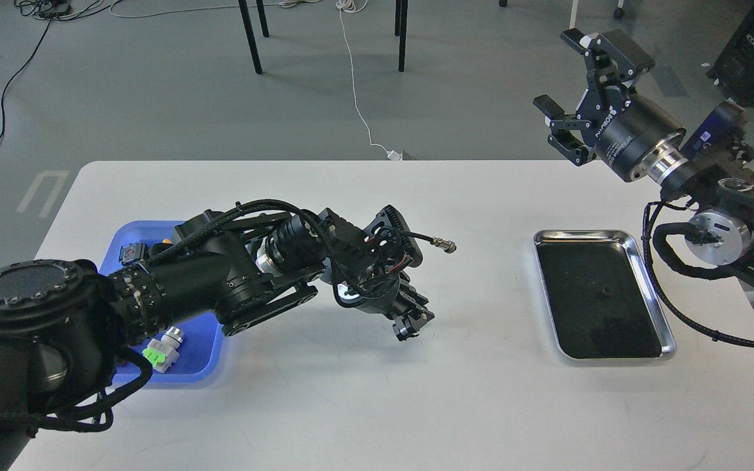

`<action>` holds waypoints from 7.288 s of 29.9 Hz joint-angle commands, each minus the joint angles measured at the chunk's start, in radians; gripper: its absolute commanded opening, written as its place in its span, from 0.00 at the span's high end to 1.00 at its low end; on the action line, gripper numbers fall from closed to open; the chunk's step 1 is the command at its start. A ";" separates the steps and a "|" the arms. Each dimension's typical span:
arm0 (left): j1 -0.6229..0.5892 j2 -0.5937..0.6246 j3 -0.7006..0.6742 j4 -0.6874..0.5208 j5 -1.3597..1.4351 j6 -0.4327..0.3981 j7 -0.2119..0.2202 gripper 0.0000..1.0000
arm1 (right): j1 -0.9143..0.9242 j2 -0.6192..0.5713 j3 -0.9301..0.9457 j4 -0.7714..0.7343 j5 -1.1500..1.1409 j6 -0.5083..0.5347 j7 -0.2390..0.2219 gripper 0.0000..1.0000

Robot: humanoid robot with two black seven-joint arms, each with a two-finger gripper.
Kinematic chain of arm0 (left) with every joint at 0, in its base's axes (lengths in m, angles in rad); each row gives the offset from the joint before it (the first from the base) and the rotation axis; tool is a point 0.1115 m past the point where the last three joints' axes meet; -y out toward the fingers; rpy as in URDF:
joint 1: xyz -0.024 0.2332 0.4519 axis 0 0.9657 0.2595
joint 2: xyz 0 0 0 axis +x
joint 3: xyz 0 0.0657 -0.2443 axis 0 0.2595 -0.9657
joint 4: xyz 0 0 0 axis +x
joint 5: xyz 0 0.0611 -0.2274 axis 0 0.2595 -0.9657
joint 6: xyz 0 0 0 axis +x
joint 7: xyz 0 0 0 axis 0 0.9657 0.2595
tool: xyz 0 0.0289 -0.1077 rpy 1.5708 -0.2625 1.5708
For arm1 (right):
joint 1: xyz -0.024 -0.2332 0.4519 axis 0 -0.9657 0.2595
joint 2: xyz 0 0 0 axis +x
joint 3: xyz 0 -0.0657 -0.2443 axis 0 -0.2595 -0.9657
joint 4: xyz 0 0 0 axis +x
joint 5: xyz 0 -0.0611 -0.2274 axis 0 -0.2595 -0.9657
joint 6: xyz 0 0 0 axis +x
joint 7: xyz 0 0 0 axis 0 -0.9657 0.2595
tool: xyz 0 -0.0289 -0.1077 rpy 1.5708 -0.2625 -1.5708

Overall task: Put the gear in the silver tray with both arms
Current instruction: 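Lower the gear onto the table center and open the left gripper, then retract the left gripper and move the right gripper toward the gear, then grasp the black gear on the table with the right gripper, then carry the gear with the right gripper over the silver tray, then lower the gear into the silver tray and open the right gripper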

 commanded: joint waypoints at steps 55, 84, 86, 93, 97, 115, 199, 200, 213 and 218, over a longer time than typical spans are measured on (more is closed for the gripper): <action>0.642 0.313 -0.907 -0.275 -1.536 0.128 0.000 0.02 | 0.056 -0.132 -0.358 0.097 -0.732 0.022 0.000 0.01; 0.640 0.284 -0.930 -0.276 -1.606 0.134 0.044 0.02 | 0.624 0.610 -1.127 -0.093 -1.040 -0.096 0.000 0.02; 0.640 0.282 -0.932 -0.279 -1.606 0.136 0.044 0.02 | 0.623 0.657 -1.188 -0.132 -1.045 -0.122 0.000 0.03; 0.662 0.275 -0.953 -0.301 -1.606 0.134 0.044 0.02 | 0.563 0.737 -1.247 -0.179 -1.042 -0.221 0.000 0.05; 0.666 0.270 -0.953 -0.302 -1.605 0.133 0.045 0.02 | 0.525 0.737 -1.253 -0.204 -1.040 -0.225 0.000 0.06; 0.666 0.245 -0.953 -0.302 -1.605 0.128 0.059 0.02 | 0.426 0.737 -1.255 -0.268 -1.038 -0.291 0.000 0.36; 0.714 0.218 -0.936 -0.367 -1.593 0.122 0.073 0.02 | 0.334 0.116 -1.209 -0.164 -1.204 -0.328 0.000 0.76; 0.714 0.218 -0.936 -0.367 -1.593 0.122 0.073 0.02 | 0.333 0.122 -1.209 -0.170 -1.204 -0.328 0.000 0.76; 0.714 0.221 -0.936 -0.367 -1.593 0.124 0.073 0.02 | 0.337 0.107 -1.140 -0.166 -1.186 -0.330 0.000 0.09; 0.714 0.229 -0.936 -0.367 -1.593 0.124 0.073 0.02 | 0.343 0.040 -0.979 -0.131 -1.092 -0.320 0.000 0.07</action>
